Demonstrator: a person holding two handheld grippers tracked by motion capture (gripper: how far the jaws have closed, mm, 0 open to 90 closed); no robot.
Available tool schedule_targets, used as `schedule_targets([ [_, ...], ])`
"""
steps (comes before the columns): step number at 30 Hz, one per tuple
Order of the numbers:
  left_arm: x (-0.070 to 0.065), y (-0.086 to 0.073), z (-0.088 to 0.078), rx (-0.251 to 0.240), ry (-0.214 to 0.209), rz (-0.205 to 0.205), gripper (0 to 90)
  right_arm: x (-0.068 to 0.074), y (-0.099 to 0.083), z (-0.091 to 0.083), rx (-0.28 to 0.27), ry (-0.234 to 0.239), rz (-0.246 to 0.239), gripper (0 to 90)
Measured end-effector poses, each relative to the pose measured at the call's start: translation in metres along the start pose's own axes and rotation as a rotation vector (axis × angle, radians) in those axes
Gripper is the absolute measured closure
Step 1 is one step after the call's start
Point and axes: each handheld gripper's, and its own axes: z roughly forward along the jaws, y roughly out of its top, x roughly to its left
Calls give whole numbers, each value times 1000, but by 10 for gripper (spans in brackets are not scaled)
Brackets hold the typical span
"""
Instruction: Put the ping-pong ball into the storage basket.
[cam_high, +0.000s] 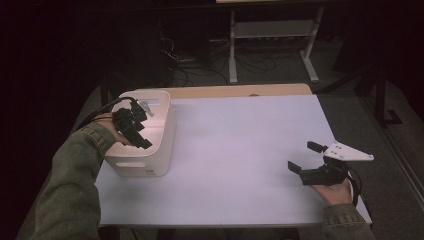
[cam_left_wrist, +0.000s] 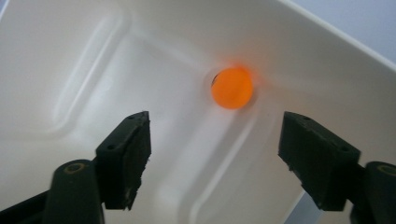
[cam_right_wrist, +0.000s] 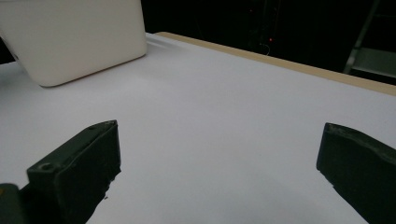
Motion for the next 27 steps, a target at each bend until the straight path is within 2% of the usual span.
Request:
schedule_targets([
  [9, -1, -3, -9, -34, -2, -13, 127, 0, 0, -1, -4, -2, -2, 0],
  [11, -2, -3, -10, -37, -1, -12, 8, 0, 0, -1, -6, -2, -2, 0],
  [27, -5, -6, -22, -89, 15, -18, 0, 0, 0, -5, -12, -9, 1, 0],
])
